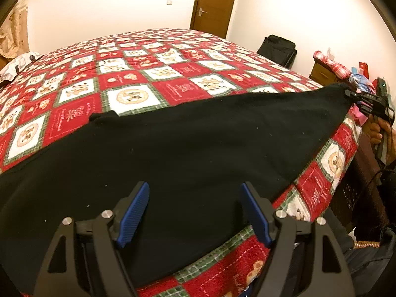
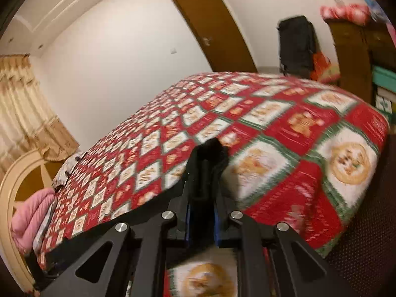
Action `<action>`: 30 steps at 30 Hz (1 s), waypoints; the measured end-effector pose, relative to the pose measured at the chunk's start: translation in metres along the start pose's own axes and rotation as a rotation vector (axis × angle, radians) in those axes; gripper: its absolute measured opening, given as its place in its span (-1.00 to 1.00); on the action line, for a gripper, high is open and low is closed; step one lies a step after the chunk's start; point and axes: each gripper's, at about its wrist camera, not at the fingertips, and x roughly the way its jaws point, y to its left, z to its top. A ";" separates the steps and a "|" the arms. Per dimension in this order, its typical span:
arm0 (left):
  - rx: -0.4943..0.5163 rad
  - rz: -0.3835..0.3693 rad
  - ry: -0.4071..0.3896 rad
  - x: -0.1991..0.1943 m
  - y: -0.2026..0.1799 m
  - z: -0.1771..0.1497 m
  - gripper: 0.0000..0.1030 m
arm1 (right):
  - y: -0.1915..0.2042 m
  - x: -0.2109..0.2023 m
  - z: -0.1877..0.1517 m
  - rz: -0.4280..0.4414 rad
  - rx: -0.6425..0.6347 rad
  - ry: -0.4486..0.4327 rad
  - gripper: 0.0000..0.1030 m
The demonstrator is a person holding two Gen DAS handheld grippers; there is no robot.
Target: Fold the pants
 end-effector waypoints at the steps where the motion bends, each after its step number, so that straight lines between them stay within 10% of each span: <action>1: -0.003 0.003 -0.002 -0.001 0.001 0.000 0.52 | 0.006 0.000 0.001 0.002 -0.014 -0.003 -0.74; 30: -0.038 0.031 -0.005 -0.004 0.021 -0.003 0.52 | 0.220 0.056 -0.085 0.280 -0.427 0.157 -0.74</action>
